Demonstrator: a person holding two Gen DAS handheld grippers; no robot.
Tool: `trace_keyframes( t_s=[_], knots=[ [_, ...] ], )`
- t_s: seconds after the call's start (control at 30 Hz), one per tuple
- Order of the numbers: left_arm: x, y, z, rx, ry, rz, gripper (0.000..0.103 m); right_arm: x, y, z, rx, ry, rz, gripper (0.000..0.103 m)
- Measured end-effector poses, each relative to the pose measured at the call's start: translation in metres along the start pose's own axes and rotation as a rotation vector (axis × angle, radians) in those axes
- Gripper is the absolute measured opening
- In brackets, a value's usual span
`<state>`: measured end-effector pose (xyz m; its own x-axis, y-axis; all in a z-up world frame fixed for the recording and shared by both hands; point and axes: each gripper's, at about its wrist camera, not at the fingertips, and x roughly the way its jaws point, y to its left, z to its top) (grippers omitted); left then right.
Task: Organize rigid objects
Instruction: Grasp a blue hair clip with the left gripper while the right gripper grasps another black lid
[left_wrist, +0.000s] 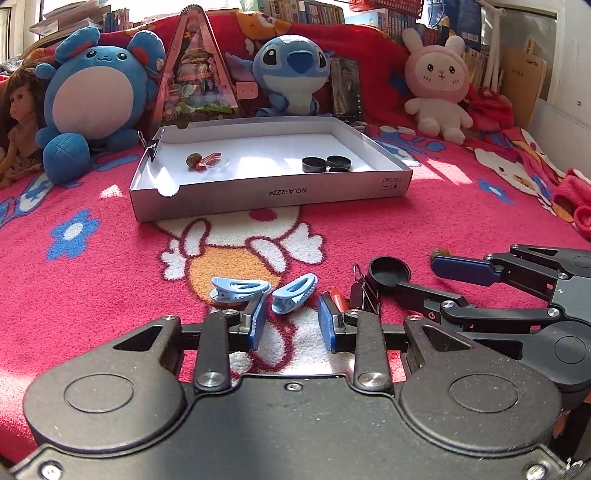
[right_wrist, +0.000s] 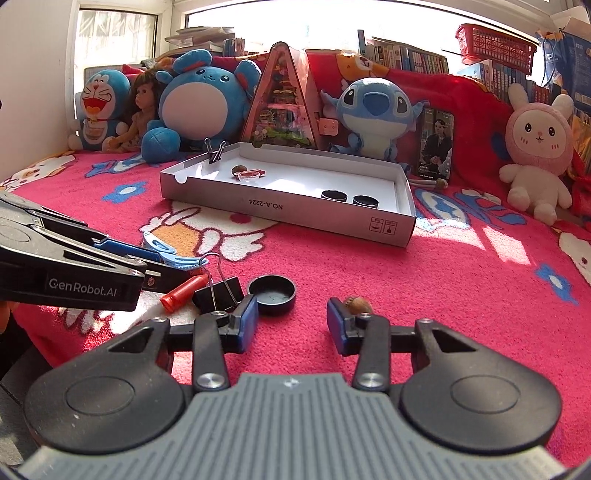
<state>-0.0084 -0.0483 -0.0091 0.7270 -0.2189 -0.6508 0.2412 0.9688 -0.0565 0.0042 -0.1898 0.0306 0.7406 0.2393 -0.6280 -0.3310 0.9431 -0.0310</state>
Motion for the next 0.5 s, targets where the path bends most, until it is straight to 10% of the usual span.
trace_keyframes(
  t_s=[0.5],
  knots=[
    [0.013,0.001,0.005,-0.004,-0.01,-0.011,0.027,0.013,0.003,0.004,0.0,0.004,0.002,0.049]
  ],
)
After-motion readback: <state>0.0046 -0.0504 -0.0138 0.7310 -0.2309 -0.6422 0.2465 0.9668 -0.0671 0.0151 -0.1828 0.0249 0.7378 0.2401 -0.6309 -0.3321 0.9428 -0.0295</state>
